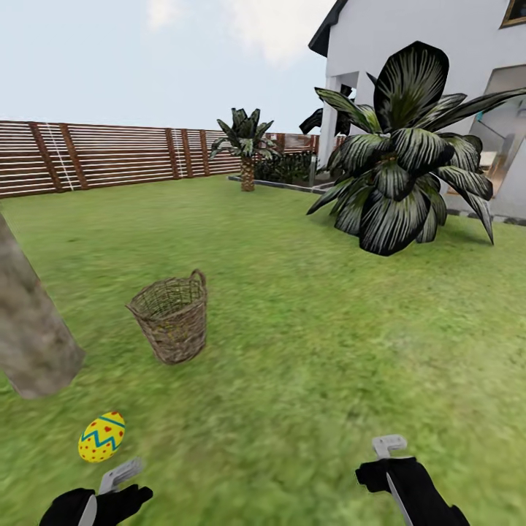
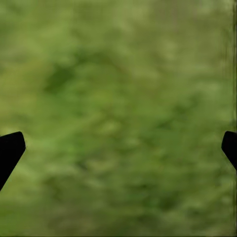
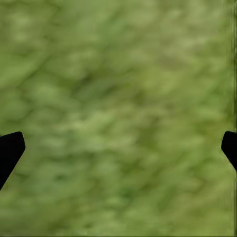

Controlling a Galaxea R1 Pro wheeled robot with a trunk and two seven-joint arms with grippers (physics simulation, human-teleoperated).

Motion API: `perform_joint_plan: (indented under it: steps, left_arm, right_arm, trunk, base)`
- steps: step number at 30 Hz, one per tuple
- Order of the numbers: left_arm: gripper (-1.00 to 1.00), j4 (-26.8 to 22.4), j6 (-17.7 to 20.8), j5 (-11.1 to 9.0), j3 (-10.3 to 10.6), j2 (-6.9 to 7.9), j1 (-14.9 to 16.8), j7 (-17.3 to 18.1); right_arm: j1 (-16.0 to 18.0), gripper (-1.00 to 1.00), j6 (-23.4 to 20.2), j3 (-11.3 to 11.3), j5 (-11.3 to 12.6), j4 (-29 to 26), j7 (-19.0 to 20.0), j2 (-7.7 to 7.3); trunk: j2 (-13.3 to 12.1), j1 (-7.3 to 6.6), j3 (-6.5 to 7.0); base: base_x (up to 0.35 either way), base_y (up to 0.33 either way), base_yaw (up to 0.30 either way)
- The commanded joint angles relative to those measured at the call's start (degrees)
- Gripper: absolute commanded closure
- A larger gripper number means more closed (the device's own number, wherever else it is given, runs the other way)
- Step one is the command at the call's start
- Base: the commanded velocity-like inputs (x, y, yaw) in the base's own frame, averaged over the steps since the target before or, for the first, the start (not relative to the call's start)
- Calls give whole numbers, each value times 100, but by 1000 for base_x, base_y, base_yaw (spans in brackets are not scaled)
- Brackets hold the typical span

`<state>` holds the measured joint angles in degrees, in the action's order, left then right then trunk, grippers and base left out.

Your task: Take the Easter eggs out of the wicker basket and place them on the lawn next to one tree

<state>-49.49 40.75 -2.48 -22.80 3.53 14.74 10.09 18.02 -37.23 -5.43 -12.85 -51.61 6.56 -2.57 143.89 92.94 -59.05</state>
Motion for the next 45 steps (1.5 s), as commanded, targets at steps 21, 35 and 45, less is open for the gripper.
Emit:
perform_joint_plan:
  steps: [21, 35, 45]
  left_arm:
    - [-100, -8, 38, -33, -22, -2, 3, 10]
    - [-100, -8, 38, -34, -15, -10, 3, 10]
    - [-100, -8, 38, -41, -14, -3, 3, 26]
  right_arm:
    - [6, -100, -22, -9, -57, -24, 55, -7]
    - [6, -100, -14, -2, -53, -21, 67, 2]
    - [8, -100, -4, 2, -51, -23, 75, 2]
  trunk:
    - [2, 2, -6]
    - [2, 2, -6]
    - [2, 2, -6]
  base:
    - [277, -210, 0]
    - [283, -203, 0]
    - [285, -199, 0]
